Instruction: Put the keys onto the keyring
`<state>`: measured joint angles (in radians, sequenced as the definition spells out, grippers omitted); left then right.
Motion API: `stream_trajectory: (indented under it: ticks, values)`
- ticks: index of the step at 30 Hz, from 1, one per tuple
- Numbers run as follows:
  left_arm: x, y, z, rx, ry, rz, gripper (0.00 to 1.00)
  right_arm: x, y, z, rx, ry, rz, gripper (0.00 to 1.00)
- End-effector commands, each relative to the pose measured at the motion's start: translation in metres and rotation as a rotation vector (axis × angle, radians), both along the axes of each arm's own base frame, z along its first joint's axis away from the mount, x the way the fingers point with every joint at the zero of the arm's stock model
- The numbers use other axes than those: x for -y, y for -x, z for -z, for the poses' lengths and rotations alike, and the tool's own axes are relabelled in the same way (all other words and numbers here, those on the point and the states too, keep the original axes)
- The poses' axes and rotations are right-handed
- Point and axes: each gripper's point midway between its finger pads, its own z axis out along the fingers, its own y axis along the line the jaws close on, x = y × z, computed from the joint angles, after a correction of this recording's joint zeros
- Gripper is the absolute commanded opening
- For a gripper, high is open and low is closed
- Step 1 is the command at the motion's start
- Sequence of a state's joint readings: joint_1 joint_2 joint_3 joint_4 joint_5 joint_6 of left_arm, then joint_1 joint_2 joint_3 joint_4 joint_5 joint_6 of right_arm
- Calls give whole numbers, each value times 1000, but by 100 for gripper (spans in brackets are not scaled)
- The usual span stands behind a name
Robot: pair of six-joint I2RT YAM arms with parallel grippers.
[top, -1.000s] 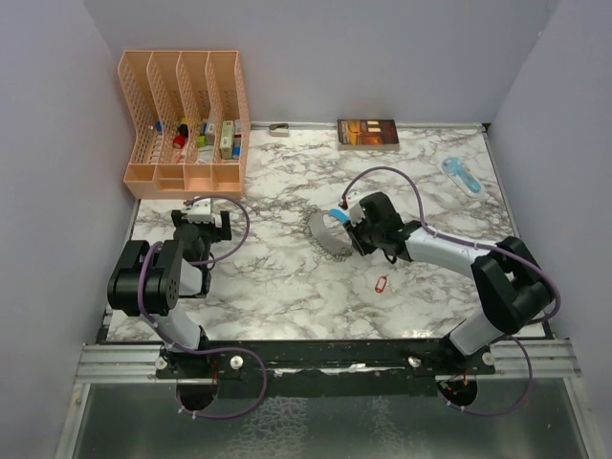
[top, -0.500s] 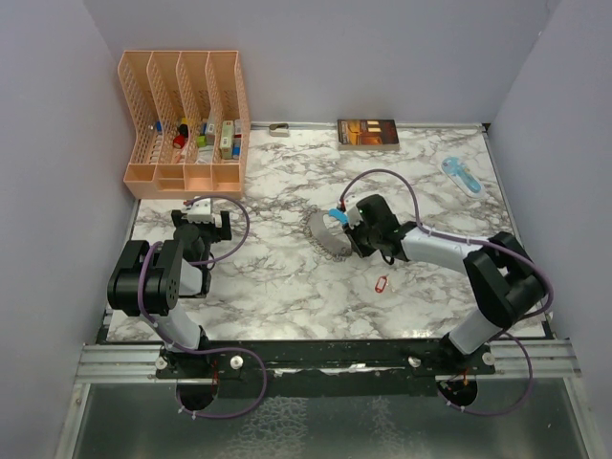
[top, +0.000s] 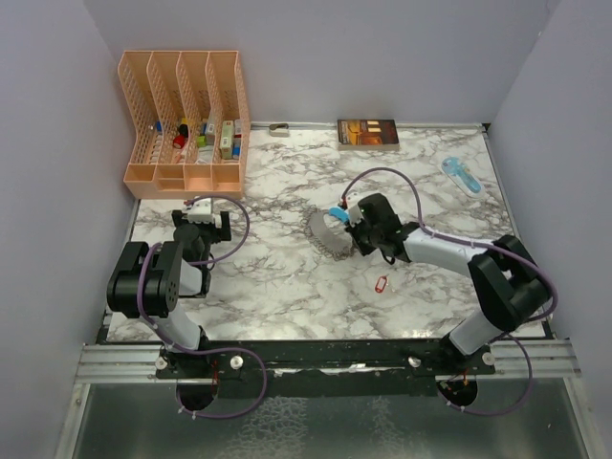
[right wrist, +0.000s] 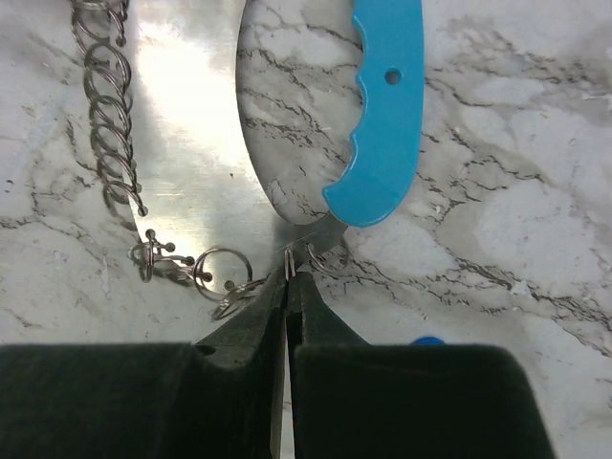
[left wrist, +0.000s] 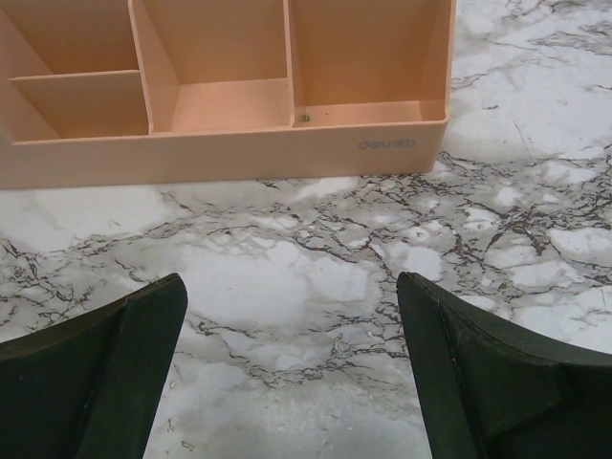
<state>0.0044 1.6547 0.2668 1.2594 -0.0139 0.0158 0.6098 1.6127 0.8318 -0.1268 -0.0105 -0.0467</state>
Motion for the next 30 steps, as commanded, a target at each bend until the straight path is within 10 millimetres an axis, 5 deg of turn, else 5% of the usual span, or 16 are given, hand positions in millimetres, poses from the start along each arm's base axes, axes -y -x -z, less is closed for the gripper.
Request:
stream_trajectory:
  ticks: [1,4,7,9,12,16,20,24,30]
  values:
    - [14,-7,-15,-22,-22,94,93,-4,-17,-61,178,-76,30,1]
    - [27,-22,-34,-68,-26,177,93,-5,-17,-91,240,-124,28,1]
    - [49,-32,-74,-9,-27,310,93,-9,-16,-118,296,-178,7,1]
    - [69,-43,-107,28,26,411,93,-13,-14,-133,316,-206,-17,1]
    - [114,-53,-123,-64,175,630,87,-19,-9,-154,333,-251,-57,1]
    - [191,-32,-145,-108,283,919,79,-31,0,-188,372,-342,-126,1]
    - [245,2,-172,-6,263,1094,80,-39,8,-216,391,-395,-179,1]
    - [270,22,-187,-17,358,1209,80,-52,26,-245,394,-474,-286,1]
    - [280,49,-223,51,450,1346,80,-63,51,-267,379,-558,-409,1]
